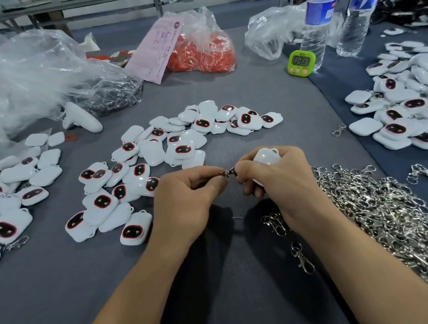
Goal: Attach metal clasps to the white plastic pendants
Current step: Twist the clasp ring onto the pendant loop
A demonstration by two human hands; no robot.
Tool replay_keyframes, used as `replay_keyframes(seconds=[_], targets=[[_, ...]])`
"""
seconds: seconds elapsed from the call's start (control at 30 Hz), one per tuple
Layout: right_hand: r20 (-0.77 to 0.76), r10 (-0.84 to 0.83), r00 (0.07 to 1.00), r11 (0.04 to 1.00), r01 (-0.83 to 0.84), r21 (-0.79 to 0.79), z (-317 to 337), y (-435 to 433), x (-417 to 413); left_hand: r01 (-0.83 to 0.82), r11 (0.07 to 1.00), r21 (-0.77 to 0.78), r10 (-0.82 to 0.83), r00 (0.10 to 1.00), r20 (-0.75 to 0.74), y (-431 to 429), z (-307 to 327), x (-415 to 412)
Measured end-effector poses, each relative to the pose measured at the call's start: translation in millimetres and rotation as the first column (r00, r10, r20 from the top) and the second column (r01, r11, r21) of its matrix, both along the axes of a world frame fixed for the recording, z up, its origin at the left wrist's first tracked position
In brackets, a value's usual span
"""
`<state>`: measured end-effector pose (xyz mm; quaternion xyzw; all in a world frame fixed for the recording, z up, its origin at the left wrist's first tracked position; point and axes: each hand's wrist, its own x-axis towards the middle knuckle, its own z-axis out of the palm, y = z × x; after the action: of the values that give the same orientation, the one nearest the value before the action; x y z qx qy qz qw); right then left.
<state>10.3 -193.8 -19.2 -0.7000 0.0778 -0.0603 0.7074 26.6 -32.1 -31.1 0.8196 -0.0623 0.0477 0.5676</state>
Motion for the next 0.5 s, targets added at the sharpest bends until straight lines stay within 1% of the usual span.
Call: replay_keyframes(seconds=[0.13,0.23,0.27,0.3,0.33,0.37,0.43,0.5], targets=[[-0.023,-0.032,0.999,0.999,0.031,-0.024,-0.7,0.0,-0.1,-0.09,0.996,-0.005,0.09,0.995,0.05,2.4,1.0,-1.8],[-0.044,-0.052,0.998,0.996,0.049,-0.081,-1.1,0.2,0.1,-0.112,0.994,-0.02,0.113,0.99,0.082,5.0,2.6,-3.5],[-0.041,-0.07,0.997,0.986,0.063,-0.153,-1.7,0.2,-0.2,-0.11,0.994,-0.017,0.111,0.99,0.089,5.3,3.1,-4.4],[-0.023,-0.1,0.995,0.961,0.09,-0.261,-2.4,0.3,-0.8,-0.109,0.994,-0.007,0.109,0.989,0.095,5.4,3.6,-4.9],[0.017,-0.127,0.992,0.921,0.125,-0.369,-2.4,1.1,-1.3,-0.114,0.993,0.012,0.112,0.988,0.104,5.8,3.8,-5.1],[0.069,-0.137,0.988,0.884,0.153,-0.441,-1.4,2.6,-1.9,-0.124,0.992,0.035,0.119,0.987,0.111,6.3,3.8,-4.7],[0.146,-0.09,0.985,0.864,0.15,-0.481,2.3,6.8,-4.4,-0.143,0.986,0.085,0.133,0.984,0.119,7.5,3.7,-4.7],[0.175,-0.009,0.984,0.85,0.1,-0.517,2.1,10.0,-6.4,-0.139,0.982,0.129,0.123,0.985,0.122,7.1,4.2,-6.2]])
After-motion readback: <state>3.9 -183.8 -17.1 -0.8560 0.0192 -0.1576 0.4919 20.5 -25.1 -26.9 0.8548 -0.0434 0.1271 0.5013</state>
